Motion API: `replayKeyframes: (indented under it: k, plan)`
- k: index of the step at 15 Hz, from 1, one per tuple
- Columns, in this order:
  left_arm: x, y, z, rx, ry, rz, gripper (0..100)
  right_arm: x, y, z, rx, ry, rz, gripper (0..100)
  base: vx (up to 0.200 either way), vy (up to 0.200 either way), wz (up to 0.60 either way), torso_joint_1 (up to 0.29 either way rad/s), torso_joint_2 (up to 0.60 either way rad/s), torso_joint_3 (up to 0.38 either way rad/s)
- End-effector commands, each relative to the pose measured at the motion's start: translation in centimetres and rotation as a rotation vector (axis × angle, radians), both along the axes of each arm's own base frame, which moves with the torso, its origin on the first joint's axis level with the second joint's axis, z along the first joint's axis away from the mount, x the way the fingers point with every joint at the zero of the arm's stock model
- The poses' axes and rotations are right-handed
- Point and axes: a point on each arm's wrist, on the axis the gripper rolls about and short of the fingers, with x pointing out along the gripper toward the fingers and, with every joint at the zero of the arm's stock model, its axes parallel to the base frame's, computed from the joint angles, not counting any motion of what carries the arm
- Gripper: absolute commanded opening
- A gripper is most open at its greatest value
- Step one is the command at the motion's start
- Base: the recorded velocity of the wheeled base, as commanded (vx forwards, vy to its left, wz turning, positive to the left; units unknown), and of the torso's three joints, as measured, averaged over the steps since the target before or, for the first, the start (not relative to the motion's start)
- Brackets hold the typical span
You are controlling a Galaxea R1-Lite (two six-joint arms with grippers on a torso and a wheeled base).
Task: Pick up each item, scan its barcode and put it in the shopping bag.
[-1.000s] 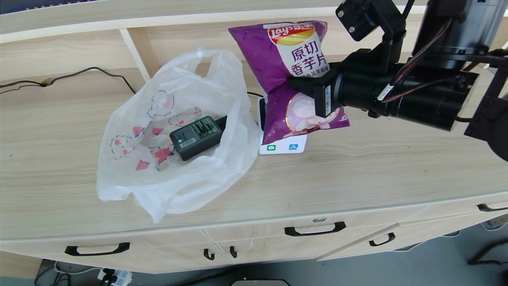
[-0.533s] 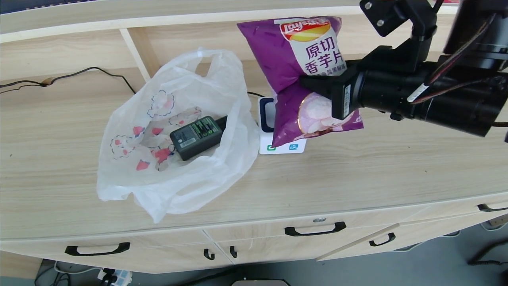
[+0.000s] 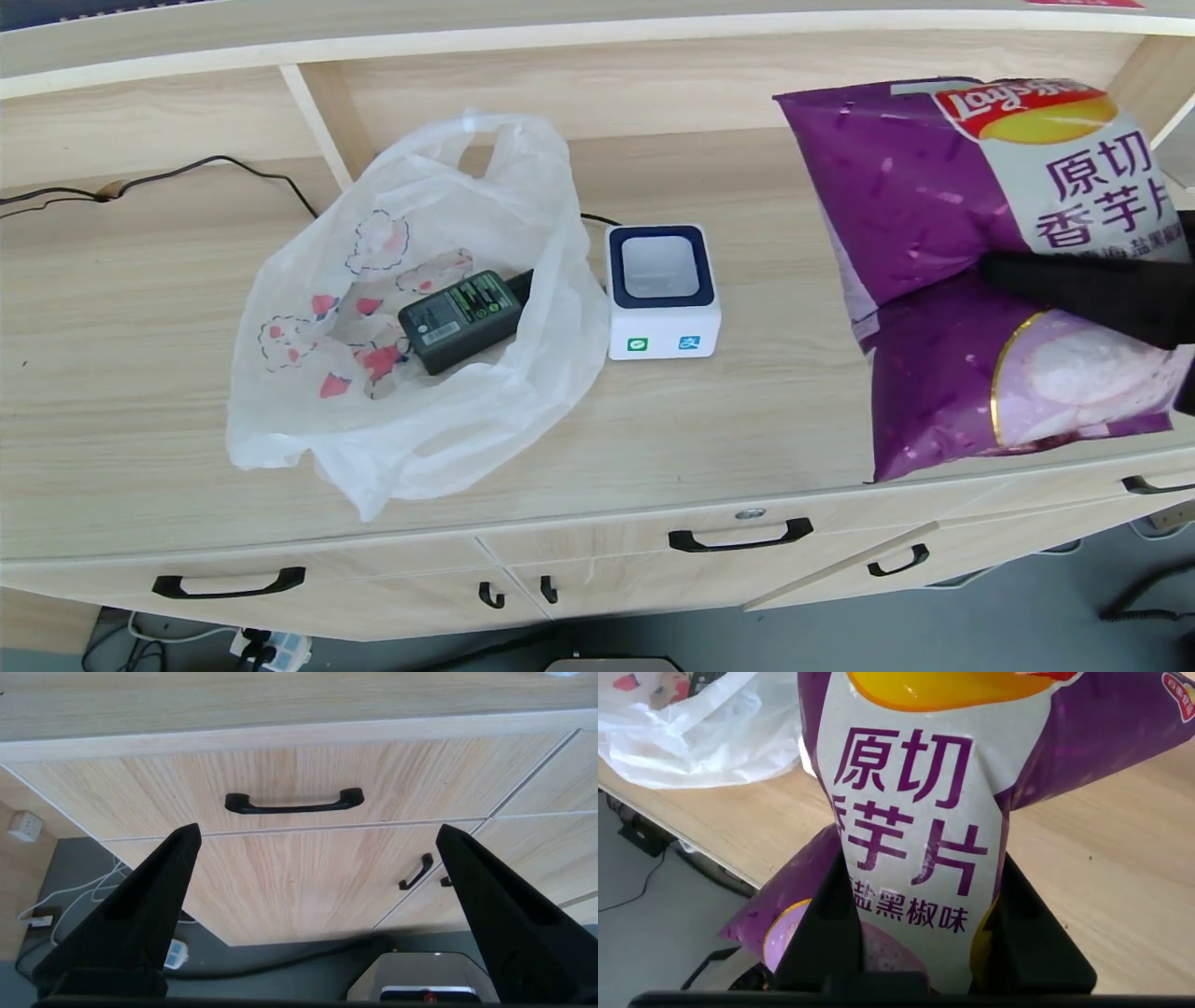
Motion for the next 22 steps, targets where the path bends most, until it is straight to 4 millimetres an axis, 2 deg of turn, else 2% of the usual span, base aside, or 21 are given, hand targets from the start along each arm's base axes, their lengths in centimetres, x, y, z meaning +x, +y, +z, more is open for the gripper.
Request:
replayKeyframes:
  k: [1, 5, 14, 19, 22]
  plan:
    - [0.0, 0.0, 0.0, -0.004, 0.001, 0.0, 100, -2.4, -1.9, 0.4, 0.054, -0.04, -0.007, 0, -0.2, 0.0, 0.0, 0.017, 0.02, -0.007]
    - [0.0, 0.0, 0.0, -0.001, 0.001, 0.0, 100, -2.4, -1.9, 0.2, 0.058, -0.031, -0.017, 0, -0.05, 0.0, 0.0, 0.004, 0.0, -0.002]
    - [0.0, 0.0, 0.0, -0.004, 0.0, 0.0, 100, -2.4, -1.9, 0.4, 0.081, -0.022, -0.022, 0, 0.0, 0.2, 0.0, 0.006, 0.0, 0.001]
    - [0.0, 0.0, 0.0, 0.002, 0.0, 0.0, 100, -1.8, -1.5, 0.3, 0.075, -0.008, -0.034, 0, 0.0, 0.0, 0.0, 0.0, 0.0, 0.0]
    - [0.0, 0.0, 0.0, 0.004, -0.002, 0.0, 100, -1.7, -1.5, -0.5, 0.063, 0.016, -0.035, 0, 0.0, 0.0, 0.2, 0.002, 0.0, 0.002]
